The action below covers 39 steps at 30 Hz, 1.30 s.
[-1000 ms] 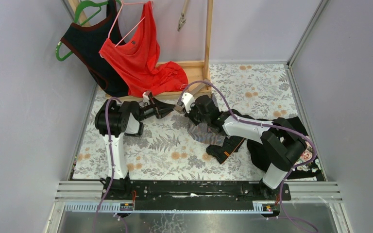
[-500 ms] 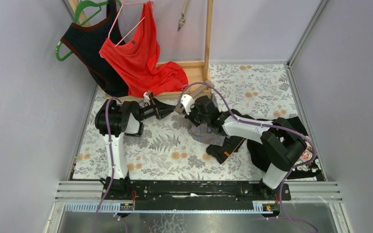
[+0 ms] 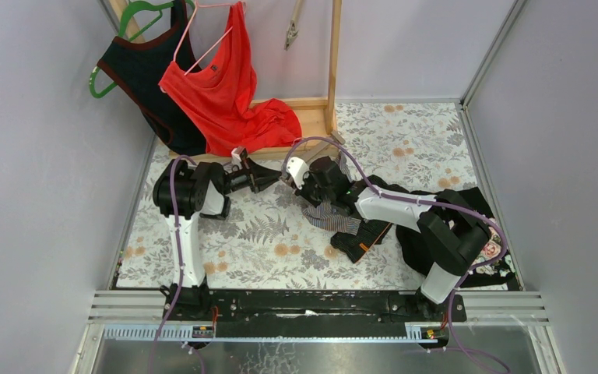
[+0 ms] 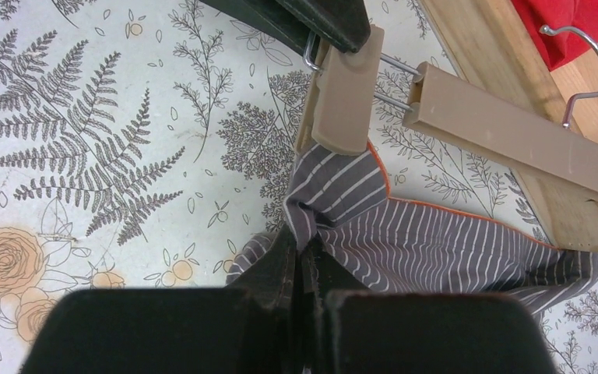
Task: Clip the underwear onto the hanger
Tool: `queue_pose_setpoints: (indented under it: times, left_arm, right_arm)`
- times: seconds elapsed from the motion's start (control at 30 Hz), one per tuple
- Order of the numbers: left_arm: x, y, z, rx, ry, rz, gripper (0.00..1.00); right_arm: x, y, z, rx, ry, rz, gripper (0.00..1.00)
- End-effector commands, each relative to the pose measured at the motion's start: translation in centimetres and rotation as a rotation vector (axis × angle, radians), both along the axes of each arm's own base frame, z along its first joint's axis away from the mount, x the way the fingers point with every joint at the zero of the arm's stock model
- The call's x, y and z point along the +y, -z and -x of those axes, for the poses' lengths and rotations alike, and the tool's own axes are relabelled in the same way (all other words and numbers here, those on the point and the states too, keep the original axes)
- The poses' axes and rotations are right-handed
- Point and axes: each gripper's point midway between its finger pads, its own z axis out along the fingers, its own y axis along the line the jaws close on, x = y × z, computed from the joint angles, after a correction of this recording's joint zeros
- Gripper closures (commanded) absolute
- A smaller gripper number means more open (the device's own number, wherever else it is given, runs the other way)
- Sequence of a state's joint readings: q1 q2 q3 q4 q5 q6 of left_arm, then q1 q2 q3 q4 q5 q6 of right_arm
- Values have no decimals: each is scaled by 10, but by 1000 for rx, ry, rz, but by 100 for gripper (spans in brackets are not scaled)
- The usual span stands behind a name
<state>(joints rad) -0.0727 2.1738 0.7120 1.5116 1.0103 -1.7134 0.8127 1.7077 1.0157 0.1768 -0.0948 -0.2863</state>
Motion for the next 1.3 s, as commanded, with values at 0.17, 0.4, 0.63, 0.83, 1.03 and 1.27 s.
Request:
queue_pose_setpoints:
  times: [0.17, 0.4, 0.63, 0.83, 1.03, 1.27]
  left_arm:
    - [-7, -4, 15, -74, 57, -6, 100]
    - [-8, -5, 20, -78, 65, -10, 100]
    - [-9, -3, 22, -77, 71, -12, 100]
    - [-9, -1, 20, -68, 67, -9, 100]
    - [-9, -3, 16, -71, 62, -4, 100]
    - [-10, -5, 14, -75, 64, 0, 100]
  right_arm:
    - [-1, -34, -6, -108, 7, -13, 100]
    - [-4, -33, -9, -128, 15, 4, 100]
    - [-7, -31, -8, -136, 0, 25, 100]
    - [-6, -31, -5, -130, -19, 29, 100]
    - [-4, -28, 0, -115, -37, 38, 100]
    - [-5, -25, 2, -112, -43, 50, 100]
